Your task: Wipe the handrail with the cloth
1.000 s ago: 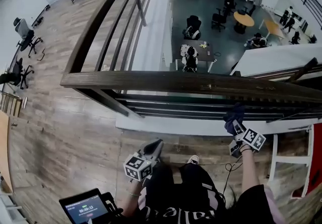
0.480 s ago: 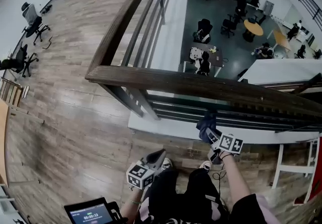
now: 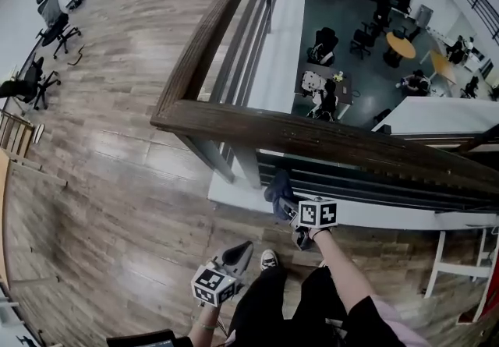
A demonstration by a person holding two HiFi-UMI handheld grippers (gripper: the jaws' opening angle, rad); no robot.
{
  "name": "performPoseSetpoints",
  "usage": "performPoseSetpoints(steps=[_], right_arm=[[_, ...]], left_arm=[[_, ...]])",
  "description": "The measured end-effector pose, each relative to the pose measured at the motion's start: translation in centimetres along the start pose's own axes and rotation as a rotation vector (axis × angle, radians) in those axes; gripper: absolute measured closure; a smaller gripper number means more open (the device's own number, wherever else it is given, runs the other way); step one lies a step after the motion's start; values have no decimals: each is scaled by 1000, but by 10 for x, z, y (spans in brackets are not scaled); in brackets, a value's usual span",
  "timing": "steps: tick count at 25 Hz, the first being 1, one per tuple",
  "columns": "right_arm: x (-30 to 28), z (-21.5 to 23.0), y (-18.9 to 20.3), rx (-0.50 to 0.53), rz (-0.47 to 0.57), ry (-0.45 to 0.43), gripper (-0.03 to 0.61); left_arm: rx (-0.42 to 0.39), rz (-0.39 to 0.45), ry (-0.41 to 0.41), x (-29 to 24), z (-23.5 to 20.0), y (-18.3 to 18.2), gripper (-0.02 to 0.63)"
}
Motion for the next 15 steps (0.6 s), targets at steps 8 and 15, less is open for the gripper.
performPoseSetpoints(steps=[8, 15], right_arm=[[-65, 6, -2, 21, -76, 15, 480], [-54, 54, 5, -121, -20, 67, 480]], left_arm=[[34, -23, -49, 15, -32, 36, 614], [39, -56, -37, 7, -30, 55, 614]])
Point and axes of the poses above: the fingertips, and each gripper's own axes: x backward along the fingers, z to its right, y out of its underside, the point moved 4 cm from there along x, backward along the fingers, and after that the axes turned 3 degrees about -y, right-handed, at the moved point
